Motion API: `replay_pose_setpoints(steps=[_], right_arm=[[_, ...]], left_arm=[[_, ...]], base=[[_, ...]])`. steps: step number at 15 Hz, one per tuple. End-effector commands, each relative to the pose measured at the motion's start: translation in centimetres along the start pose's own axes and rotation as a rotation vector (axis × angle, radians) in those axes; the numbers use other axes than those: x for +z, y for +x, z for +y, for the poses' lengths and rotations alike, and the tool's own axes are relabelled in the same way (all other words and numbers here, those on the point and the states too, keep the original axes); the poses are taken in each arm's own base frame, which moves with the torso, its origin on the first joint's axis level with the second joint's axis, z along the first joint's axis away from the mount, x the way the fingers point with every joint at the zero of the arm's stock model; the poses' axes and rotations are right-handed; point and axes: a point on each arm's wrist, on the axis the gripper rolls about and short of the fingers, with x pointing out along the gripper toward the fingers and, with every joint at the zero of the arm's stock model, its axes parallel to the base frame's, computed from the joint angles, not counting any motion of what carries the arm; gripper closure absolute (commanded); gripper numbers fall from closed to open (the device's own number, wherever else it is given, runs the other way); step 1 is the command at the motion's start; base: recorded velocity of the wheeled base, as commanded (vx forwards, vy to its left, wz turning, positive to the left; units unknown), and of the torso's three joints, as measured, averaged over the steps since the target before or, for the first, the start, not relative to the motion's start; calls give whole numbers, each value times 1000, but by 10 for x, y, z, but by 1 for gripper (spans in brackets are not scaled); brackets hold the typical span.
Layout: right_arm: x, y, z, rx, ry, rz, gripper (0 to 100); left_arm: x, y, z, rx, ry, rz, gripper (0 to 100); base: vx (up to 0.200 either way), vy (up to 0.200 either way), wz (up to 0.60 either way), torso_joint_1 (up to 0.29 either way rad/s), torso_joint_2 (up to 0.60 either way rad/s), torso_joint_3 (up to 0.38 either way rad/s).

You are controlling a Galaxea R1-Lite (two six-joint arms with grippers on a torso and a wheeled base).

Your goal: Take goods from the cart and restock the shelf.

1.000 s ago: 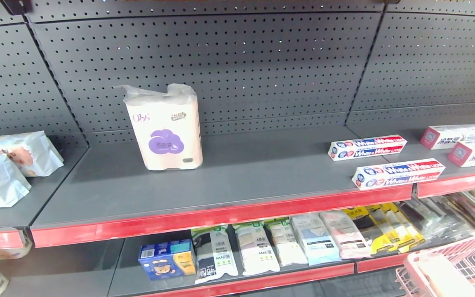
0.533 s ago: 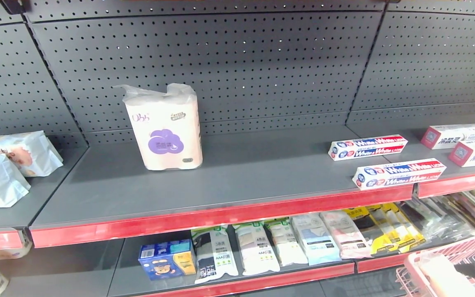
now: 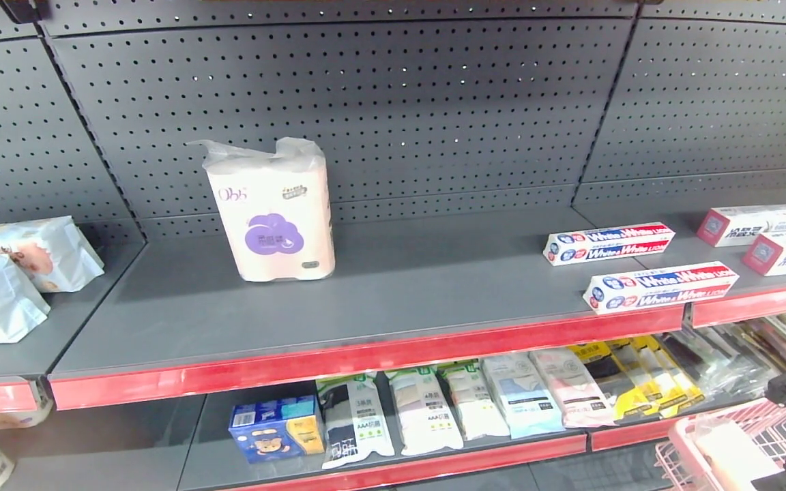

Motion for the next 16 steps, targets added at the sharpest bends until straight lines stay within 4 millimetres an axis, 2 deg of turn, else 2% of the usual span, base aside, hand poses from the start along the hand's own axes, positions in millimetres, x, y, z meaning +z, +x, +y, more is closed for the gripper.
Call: replay_pose_setpoints(steps=[1,5,10,16], right_arm=[[-2,17,-1,51,-8,39,0],[2,29,-2,72,-28,52,0],[12,46,-17,4,-57,37,0],[13,68,-13,34,-76,57,0]], left_arm=[[0,0,0,0,0,1,0],[0,0,0,0,0,1,0],[0,0,0,-1,0,1,0],[0,0,0,0,0,1,0]], base=[[0,0,0,0,0,0],[0,0,0,0,0,0],[0,0,0,0,0,0],[0,0,0,0,0,0]])
